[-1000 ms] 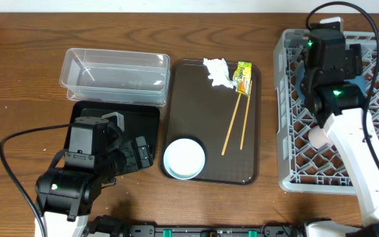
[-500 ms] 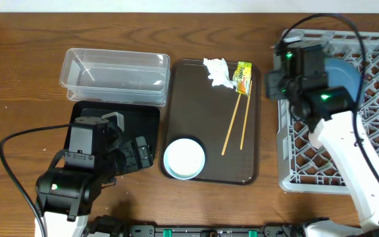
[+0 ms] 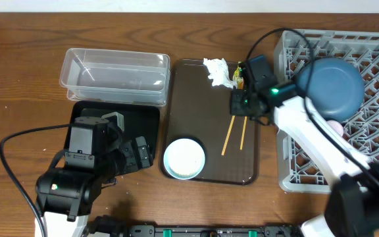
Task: Sort waste into correct bins and load items into the dishwasher rack
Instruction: 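Grasp one chopstick on the brown tray with the right gripper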
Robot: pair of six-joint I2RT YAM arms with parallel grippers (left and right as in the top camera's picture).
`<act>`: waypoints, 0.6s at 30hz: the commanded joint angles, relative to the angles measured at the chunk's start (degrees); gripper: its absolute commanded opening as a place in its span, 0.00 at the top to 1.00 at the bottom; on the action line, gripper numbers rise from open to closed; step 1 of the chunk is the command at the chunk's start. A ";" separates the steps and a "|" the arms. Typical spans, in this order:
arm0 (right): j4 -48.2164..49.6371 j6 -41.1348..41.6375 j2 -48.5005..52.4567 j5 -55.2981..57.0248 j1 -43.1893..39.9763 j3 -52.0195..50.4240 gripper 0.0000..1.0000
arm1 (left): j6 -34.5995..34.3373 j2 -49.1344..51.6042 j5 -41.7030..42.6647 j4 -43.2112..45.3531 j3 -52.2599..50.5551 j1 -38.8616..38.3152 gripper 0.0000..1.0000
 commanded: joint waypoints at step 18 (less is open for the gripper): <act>2.75 10.99 16.00 -1.62 3.85 0.20 0.99 | 0.55 -0.02 -0.57 -0.13 0.79 -0.09 0.04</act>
